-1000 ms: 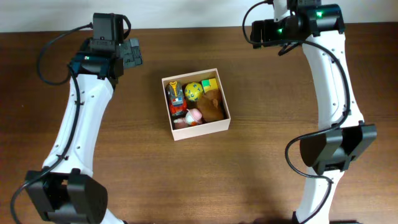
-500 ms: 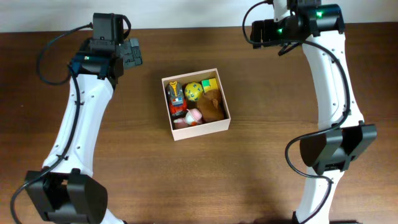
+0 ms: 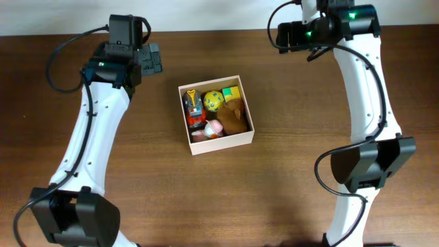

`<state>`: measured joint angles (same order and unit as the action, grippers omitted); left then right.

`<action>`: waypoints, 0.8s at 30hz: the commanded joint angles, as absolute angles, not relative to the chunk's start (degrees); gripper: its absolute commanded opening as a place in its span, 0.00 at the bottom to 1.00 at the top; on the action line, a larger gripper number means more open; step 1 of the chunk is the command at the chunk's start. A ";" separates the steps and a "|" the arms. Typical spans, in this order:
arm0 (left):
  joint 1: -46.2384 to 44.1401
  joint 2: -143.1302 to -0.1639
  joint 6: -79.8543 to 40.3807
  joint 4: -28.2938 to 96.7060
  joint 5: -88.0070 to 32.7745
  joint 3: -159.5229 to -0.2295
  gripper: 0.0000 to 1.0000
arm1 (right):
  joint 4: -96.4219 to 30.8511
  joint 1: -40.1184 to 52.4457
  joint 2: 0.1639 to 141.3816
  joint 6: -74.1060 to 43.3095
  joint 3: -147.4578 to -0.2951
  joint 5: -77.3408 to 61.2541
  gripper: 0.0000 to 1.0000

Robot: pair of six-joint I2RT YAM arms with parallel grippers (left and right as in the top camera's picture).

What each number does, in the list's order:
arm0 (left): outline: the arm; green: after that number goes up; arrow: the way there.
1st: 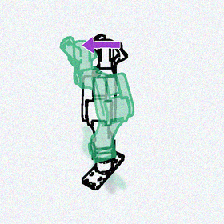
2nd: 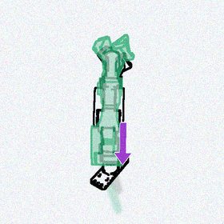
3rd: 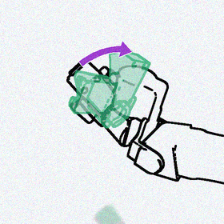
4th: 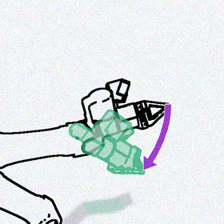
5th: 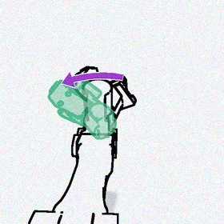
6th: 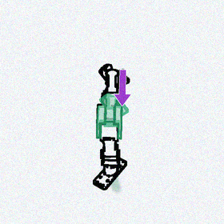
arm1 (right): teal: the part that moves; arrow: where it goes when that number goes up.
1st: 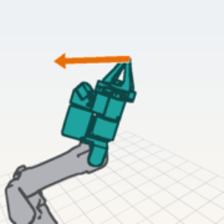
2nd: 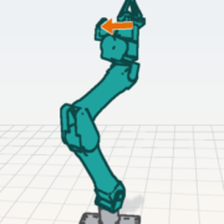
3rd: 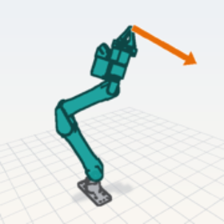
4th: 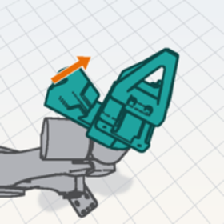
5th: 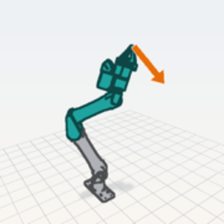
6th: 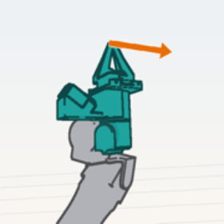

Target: Pack container

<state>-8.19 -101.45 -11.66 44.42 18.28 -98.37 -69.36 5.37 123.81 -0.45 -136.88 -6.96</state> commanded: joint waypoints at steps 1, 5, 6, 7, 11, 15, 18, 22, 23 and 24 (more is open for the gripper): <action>-8.10 -100.27 -12.38 44.51 18.87 -99.04 0.99 | -68.42 5.06 122.50 -0.84 -137.80 -6.87 0.99; -8.10 -100.27 -12.38 44.51 18.87 -99.04 0.99 | -65.12 4.95 122.50 -0.84 -137.80 -7.18 0.99; -8.12 -100.27 -12.38 44.53 18.87 -99.04 0.99 | -63.90 4.84 122.50 -0.82 -137.80 -7.49 0.99; -8.10 -100.27 -12.38 44.53 18.87 -99.04 0.99 | -62.50 4.80 122.48 -0.82 -137.82 -7.51 0.99; -8.10 -100.27 -12.38 44.62 18.87 -99.04 0.99 | -56.31 4.86 120.55 1.23 -137.82 -7.62 0.99; -8.10 -100.27 -12.38 44.64 18.87 -99.04 0.99 | -52.58 5.19 115.33 4.62 -137.82 -7.79 0.99; -8.10 -100.27 -12.38 44.64 18.87 -99.04 0.99 | -52.51 5.21 110.41 8.32 -137.82 -7.75 0.99; -8.10 -100.27 -12.38 44.62 18.87 -99.04 0.99 | -54.24 5.21 103.90 14.13 -137.80 -7.73 0.99; -8.10 -100.27 -12.38 44.62 18.87 -99.04 0.99 | -54.68 5.21 102.00 14.83 -137.80 -7.68 0.99; -8.10 -100.27 -12.38 44.62 18.87 -99.04 0.99 | -54.89 5.23 100.38 14.79 -137.80 -7.29 0.99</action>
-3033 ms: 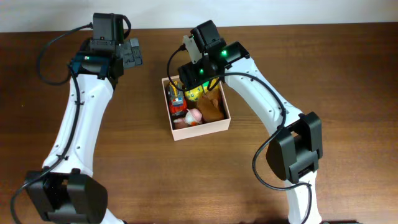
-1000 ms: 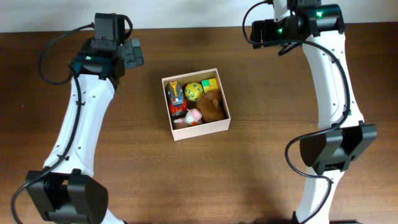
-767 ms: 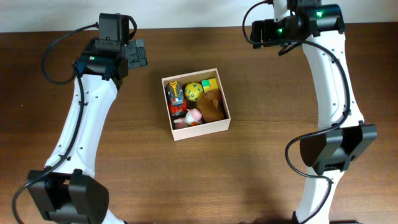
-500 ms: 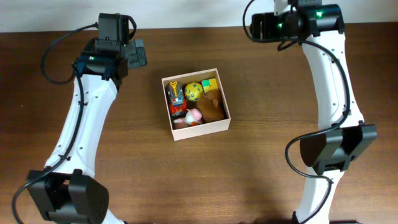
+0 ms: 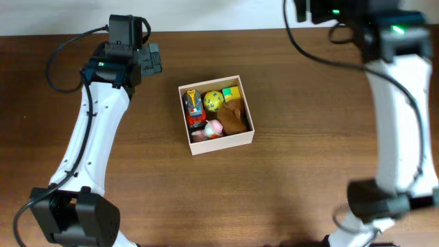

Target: Pack container

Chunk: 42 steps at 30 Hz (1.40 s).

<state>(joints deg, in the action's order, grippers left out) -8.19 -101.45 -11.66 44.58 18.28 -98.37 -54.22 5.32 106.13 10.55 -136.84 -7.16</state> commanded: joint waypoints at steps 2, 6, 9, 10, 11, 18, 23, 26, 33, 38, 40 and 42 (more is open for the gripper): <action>-8.10 -100.27 -12.38 44.62 18.87 -99.04 0.99 | -55.68 5.21 97.10 14.79 -137.80 -7.27 0.99; -8.10 -100.27 -12.38 44.62 18.87 -99.04 0.99 | -58.24 5.21 91.33 14.79 -137.58 -7.27 0.99; -8.10 -100.27 -12.38 44.62 18.87 -99.04 0.99 | -59.02 5.21 86.24 14.79 -134.96 -7.22 0.98; -8.10 -100.27 -12.38 44.64 18.87 -99.04 0.99 | -59.02 5.21 84.27 14.79 -133.43 -7.03 0.99; -8.10 -100.27 -12.38 44.62 18.87 -99.04 0.99 | -58.96 5.21 81.69 14.79 -131.07 -6.96 0.99; -8.10 -100.27 -12.38 44.62 18.87 -99.04 0.99 | -54.57 4.69 61.52 14.76 -107.00 -6.83 0.99; -8.10 -100.27 -12.38 44.62 18.87 -99.04 0.99 | -43.79 2.87 43.92 14.76 -82.76 -6.85 0.99; -8.10 -100.27 -12.38 44.62 18.87 -99.04 0.99 | -36.62 1.48 34.85 14.76 -69.63 -6.87 0.99; -8.10 -100.27 -12.38 44.62 18.87 -99.04 0.99 | -24.71 -0.54 19.84 14.57 -45.17 -6.90 0.99; -8.10 -100.27 -12.38 44.62 18.87 -99.04 0.99 | -15.44 -0.89 15.14 14.55 -32.38 -6.90 0.99; -8.10 -100.27 -12.38 44.64 18.87 -99.04 0.99 | -10.96 -0.86 14.15 14.55 -27.66 -6.90 0.99; -8.10 -100.27 -12.38 44.62 18.87 -99.04 0.99 | -6.26 -0.86 13.39 14.55 -23.00 -6.90 0.99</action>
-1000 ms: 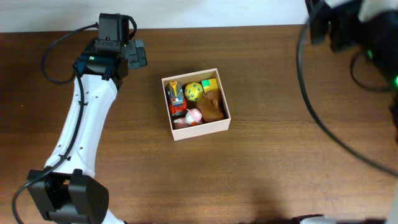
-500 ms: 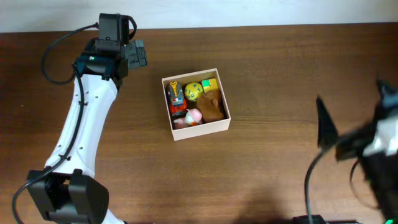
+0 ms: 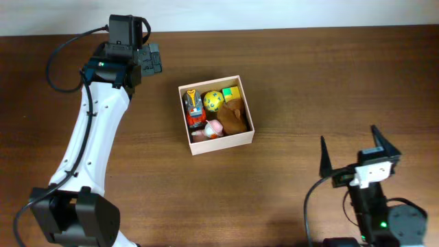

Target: Pack container

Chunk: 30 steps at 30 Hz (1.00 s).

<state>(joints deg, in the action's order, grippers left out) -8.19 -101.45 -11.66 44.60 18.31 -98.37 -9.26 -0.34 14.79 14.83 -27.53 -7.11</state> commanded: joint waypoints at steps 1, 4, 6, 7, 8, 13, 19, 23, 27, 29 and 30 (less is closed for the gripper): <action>-8.10 -100.27 -12.38 44.64 18.87 -99.04 0.99 | -4.54 -0.86 13.13 14.55 -21.19 -6.90 0.99; -8.10 -100.27 -12.38 44.62 18.87 -99.04 0.99 | -0.67 -0.89 12.38 14.55 -16.67 -6.87 0.99; -8.10 -100.27 -12.38 44.62 18.87 -99.04 0.99 | 0.56 -0.86 11.55 14.55 -14.76 -6.87 0.99; -8.10 -100.27 -12.38 44.64 18.87 -99.04 0.99 | 0.71 -0.86 10.96 14.55 -14.15 -6.87 0.99; -8.10 -100.27 -12.38 44.62 18.87 -99.04 0.99 | 0.69 -0.86 10.28 14.55 -13.69 -6.87 0.99; -8.10 -100.27 -12.38 44.62 18.87 -99.04 0.99 | 0.03 -0.86 6.63 14.55 -11.92 -6.87 0.99; -8.10 -100.27 -12.38 44.62 18.87 -99.04 0.99 | -1.08 -0.86 3.60 14.55 -9.91 -6.83 0.99; -8.10 -100.27 -12.38 44.62 18.87 -99.04 0.99 | -1.02 -0.86 1.34 14.11 -7.62 -6.87 0.99; -8.10 -100.27 -12.38 44.62 18.87 -99.04 0.99 | -0.82 -0.86 0.19 14.11 -6.44 -6.87 0.99; -8.10 -100.27 -12.38 44.62 18.87 -99.04 0.99 | -0.82 -0.86 0.19 13.72 -6.22 -6.87 0.99; -8.10 -100.27 -12.38 44.62 18.87 -99.04 0.99 | -0.82 -0.89 0.19 12.97 -6.04 -6.85 0.99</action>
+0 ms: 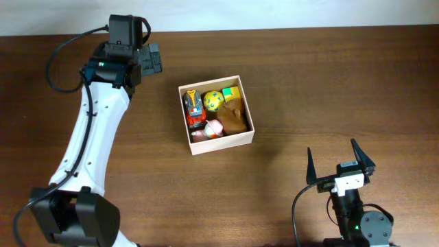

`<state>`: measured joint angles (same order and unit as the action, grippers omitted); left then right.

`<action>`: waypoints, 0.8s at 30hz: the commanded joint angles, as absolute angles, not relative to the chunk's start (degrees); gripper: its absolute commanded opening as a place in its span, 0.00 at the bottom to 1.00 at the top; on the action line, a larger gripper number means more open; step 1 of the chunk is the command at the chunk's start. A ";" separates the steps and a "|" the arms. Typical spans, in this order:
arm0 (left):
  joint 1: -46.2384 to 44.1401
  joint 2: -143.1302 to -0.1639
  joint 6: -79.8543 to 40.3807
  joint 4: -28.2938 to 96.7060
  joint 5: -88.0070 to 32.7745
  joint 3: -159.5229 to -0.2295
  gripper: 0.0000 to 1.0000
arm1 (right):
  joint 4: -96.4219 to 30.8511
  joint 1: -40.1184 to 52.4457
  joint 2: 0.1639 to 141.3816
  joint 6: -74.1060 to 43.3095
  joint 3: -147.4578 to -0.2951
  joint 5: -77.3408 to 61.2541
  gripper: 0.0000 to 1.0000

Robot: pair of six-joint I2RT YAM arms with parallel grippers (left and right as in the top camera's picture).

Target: Pack container

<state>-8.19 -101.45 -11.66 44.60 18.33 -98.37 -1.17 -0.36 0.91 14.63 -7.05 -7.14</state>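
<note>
A cream square box (245, 136) sits mid-table, holding a yellow ball (213, 100), a brown plush (235, 119), a pink toy (214, 128), a red-orange toy (194, 108) and a green-yellow block (233, 91). My left gripper (153, 60) hovers at the far left of the box, apart from it; its fingers read as one dark block. My right gripper (335, 162) is folded back at the front right, far from the box, fingers spread open and empty.
The brown wooden table (322, 89) runs to a pale wall along the far edge. The left arm's white link (89, 137) crosses the left side. The right arm's base (357, 223) sits at the front edge.
My right gripper has shifted a little left and toward the front edge, still open. The left arm and the box's contents have not moved.
My right arm was stretched to the far edge, right of the box, and stayed up there a moment later. Then it was folded back at the front right with fingers open, and now sits lower still. The left arm and box stayed put throughout.
</note>
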 commanded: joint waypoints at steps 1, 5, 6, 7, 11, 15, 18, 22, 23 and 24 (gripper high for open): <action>-8.10 -100.27 -12.38 44.62 18.87 -99.04 0.99 | -0.78 -0.86 0.19 12.97 -5.76 -6.90 0.99; -8.10 -100.27 -12.38 44.62 18.87 -99.04 0.99 | 1.52 -0.89 0.19 10.87 -3.51 -6.90 0.99; -8.10 -100.27 -12.38 44.62 18.87 -99.04 0.99 | 2.44 -0.89 0.19 10.37 -2.81 -6.87 0.99; -8.10 -100.27 -12.38 44.62 18.87 -99.07 0.99 | 3.22 -0.89 0.19 10.09 -2.11 -6.90 0.99; -8.10 -100.27 -12.38 44.62 18.87 -99.04 0.99 | 4.97 -0.86 0.19 8.93 -0.32 -7.07 0.99; -8.10 -100.27 -12.38 44.62 18.87 -99.04 0.99 | 4.27 -0.89 0.19 7.81 -0.32 -7.03 0.99; -8.10 -100.27 -12.38 44.64 18.87 -99.04 0.99 | 3.20 -0.89 0.19 7.86 -0.32 -6.85 0.99; -8.10 -100.27 -12.38 44.62 18.87 -99.04 0.99 | 0.80 -0.89 0.19 7.88 -0.32 -6.87 0.99; -8.10 -100.27 -12.38 44.62 18.87 -99.04 0.99 | 0.40 -0.89 0.19 7.88 -0.32 -6.87 0.99; -8.10 -100.27 -12.38 44.62 18.87 -99.04 0.99 | 0.25 -0.89 0.19 7.88 -0.32 -6.87 0.99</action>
